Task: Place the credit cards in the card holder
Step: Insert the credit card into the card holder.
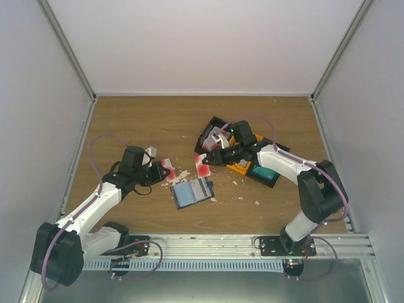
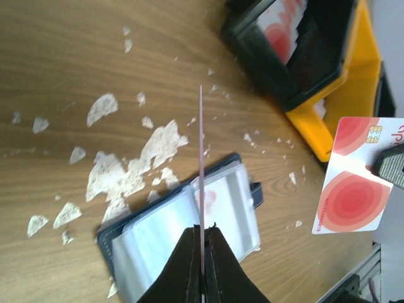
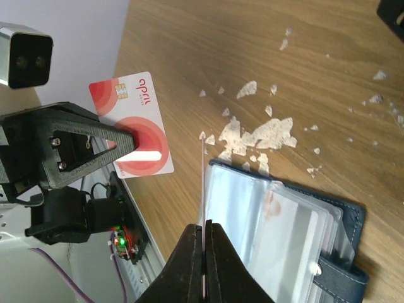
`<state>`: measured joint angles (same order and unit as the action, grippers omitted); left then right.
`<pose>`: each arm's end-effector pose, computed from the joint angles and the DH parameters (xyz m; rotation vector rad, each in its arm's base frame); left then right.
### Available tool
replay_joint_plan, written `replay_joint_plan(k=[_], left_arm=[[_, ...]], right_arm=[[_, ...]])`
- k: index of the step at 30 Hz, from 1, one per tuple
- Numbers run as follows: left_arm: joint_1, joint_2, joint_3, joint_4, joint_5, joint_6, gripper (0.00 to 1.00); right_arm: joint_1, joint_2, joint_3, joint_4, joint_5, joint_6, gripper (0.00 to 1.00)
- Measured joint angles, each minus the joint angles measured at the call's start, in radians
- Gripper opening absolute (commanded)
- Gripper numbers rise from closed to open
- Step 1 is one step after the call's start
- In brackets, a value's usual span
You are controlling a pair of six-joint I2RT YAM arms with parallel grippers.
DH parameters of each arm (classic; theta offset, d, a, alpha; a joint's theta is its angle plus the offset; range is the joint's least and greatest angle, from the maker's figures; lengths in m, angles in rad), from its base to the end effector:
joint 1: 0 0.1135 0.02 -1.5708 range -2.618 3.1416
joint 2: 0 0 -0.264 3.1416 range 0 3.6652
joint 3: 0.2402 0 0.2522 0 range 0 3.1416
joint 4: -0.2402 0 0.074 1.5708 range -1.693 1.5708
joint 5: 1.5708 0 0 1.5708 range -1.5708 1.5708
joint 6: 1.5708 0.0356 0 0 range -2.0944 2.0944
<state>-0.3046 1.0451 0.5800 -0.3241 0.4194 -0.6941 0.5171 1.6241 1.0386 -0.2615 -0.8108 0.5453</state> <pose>0.1945 -0.0763 0.2100 -0.2667 2.4768 -0.9533 0.2799 0.1888 0.2179 -0.3783 2.5555 1.4325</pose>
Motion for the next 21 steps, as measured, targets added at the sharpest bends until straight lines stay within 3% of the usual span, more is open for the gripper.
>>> replay_joint_plan(k=[10,21], left_arm=[[0.0,-0.023,-0.108,-0.055,0.022,-0.011,0.0],[-0.041,-0.098,-0.219,-0.003,0.127,-0.06,0.0]], right_arm=[[0.063,0.06,-0.047,0.018,-0.001,-0.014,0.0],[0.119,0.174,-0.063,0.111,-0.019,0.003,0.01]])
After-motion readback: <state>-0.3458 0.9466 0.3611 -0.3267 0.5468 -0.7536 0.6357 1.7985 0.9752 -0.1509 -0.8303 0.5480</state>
